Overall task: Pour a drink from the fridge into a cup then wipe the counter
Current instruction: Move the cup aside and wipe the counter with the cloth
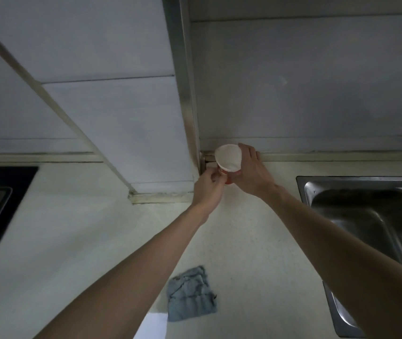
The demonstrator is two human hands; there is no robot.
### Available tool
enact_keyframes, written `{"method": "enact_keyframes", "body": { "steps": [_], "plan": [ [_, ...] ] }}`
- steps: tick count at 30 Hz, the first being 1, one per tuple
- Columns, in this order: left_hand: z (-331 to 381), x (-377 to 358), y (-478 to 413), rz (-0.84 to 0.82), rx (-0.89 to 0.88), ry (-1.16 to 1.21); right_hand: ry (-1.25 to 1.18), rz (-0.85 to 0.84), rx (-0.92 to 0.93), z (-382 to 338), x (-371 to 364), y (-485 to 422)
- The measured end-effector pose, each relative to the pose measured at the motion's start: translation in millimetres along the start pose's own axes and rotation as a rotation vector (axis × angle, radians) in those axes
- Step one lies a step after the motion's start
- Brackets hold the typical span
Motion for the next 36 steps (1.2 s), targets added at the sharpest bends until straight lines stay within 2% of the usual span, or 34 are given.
{"method": "enact_keyframes", "body": {
  "steps": [5, 10, 12, 21, 27, 32, 36],
  "plan": [
    [-6.7, 24.7, 30.9, 0.039, -0.122, -0.297, 0.025, 0.015, -0.062, -8.9, 11.4, 34.8],
    [-45.3, 45.1, 82.5, -0.081, -0.333, -0.707, 0.090, -0.067, -0.159, -19.1, 0.1, 93.3],
    [-73.1, 49.3, 112.1, -0.128, -0.386, -0.794, 0.122, -0.130, -0.179, -22.6, -17.6, 122.8],
    [-234.8, 51.3, 240.8, -0.268, -0.493, -0.962, 0.200, -0.347, -0.104, -66.0, -136.1, 250.6],
    [-273.1, 35.4, 302.1, -0.368, -0.514, -1.127, 0.289, -0.405, -0.088, -86.8, -186.8, 301.5],
    [-296.0, 21.9, 316.6, -0.431, -0.438, -1.051, 0.311, -0.410, -0.129, -81.2, -196.8, 324.4],
    [-314.0, 10.6, 323.5, -0.479, -0.390, -1.099, 0.345, -0.412, -0.100, -78.2, -198.2, 331.6]
  ]
}}
Point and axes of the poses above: each hand's wrist, its own y-axis away from the middle knuckle, its own x-axis out of the back of the hand, z = x × y, the point moved 6 cm from there along -y, towards the middle knuckle, and after that the axes turned 14 degrees about -y, right-handed, at the moved point
